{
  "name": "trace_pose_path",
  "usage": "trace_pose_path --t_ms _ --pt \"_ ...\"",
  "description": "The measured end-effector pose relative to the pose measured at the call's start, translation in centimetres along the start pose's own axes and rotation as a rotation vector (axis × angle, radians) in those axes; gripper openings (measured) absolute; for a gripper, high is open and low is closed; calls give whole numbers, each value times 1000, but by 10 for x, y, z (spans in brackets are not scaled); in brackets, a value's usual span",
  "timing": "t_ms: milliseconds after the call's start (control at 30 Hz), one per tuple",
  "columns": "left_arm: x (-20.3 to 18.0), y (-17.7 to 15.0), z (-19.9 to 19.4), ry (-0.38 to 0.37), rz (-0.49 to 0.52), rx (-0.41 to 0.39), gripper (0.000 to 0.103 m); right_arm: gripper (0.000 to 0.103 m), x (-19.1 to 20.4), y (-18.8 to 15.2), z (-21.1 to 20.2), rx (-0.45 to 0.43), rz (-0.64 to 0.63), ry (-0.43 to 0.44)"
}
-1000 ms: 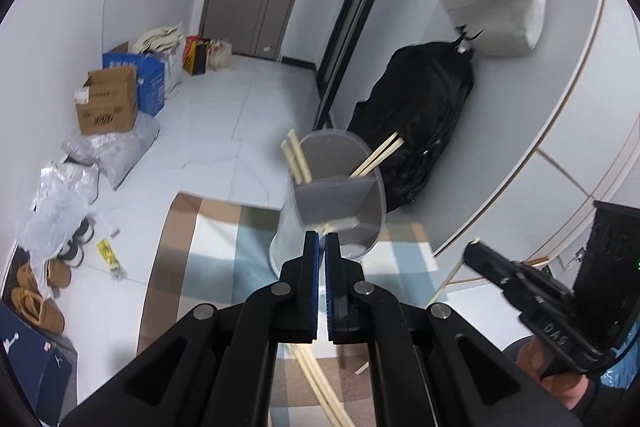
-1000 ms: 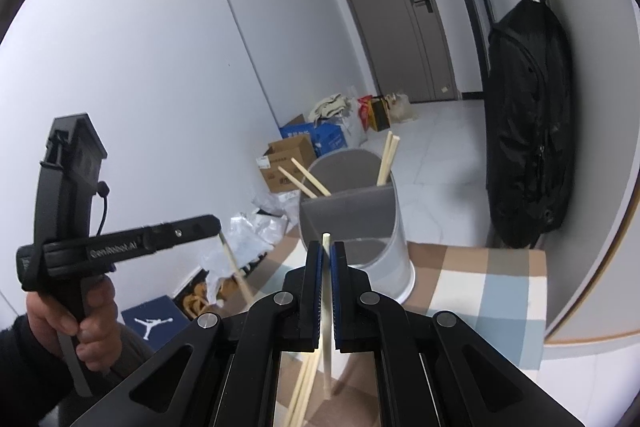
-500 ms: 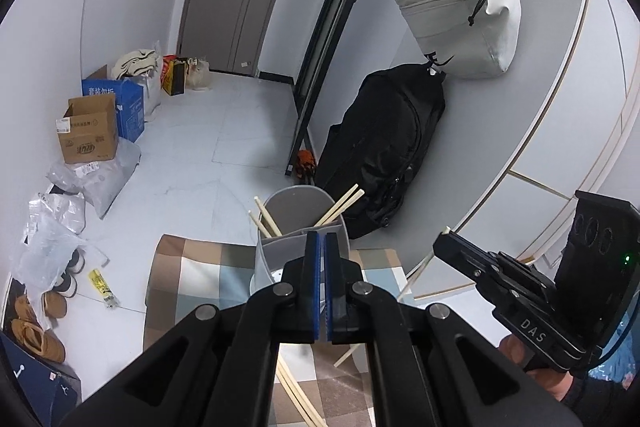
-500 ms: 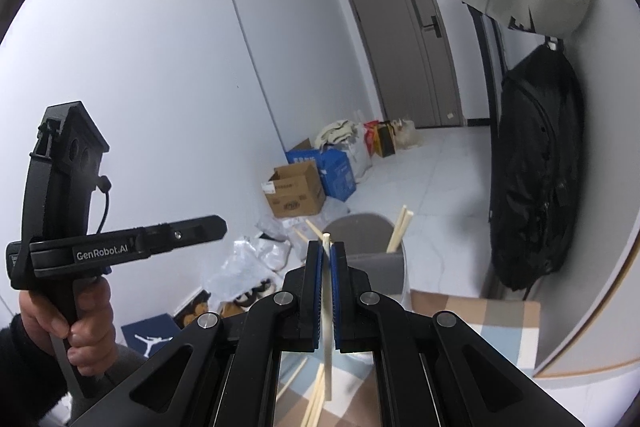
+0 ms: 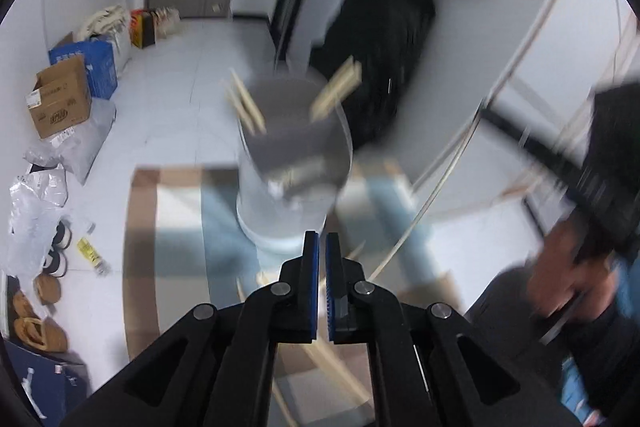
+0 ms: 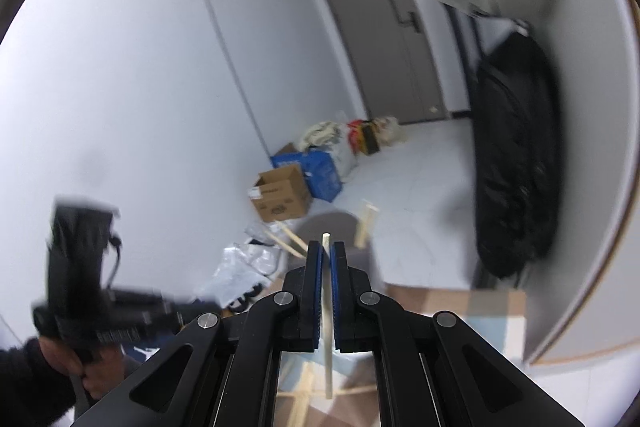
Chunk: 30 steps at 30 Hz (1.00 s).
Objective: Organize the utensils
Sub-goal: 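Carry both held chopsticks up and over the white holder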
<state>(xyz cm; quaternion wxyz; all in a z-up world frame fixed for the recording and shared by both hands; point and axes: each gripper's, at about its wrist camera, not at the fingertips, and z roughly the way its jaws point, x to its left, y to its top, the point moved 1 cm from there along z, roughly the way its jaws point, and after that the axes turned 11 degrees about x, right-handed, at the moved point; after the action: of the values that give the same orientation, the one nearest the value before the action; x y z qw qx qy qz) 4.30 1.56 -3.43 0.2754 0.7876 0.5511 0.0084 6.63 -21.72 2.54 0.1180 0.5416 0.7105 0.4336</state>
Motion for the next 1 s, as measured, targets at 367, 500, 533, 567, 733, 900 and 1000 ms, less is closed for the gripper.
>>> trace_pose_path --t_ms 367,500,533,567,733,900,1000 --pt "-47 -1 123 133 177 231 23 4 -36 -29 -14 14 43 -66" --pt "-59 10 143 166 236 264 33 4 -43 -34 -22 2 53 -68" --pt "-61 11 146 184 251 267 33 4 -46 -33 -22 0 57 -68" --pt "-63 13 151 191 265 279 33 4 -47 -35 -25 -4 64 -68" --pt "-64 18 172 170 281 348 33 4 -55 -35 -32 -21 81 -71" --pt "-69 17 189 160 305 405 22 4 -62 -38 -37 -28 106 -71" --pt "-71 20 186 139 292 404 8 4 -66 -39 -40 -37 123 -70"
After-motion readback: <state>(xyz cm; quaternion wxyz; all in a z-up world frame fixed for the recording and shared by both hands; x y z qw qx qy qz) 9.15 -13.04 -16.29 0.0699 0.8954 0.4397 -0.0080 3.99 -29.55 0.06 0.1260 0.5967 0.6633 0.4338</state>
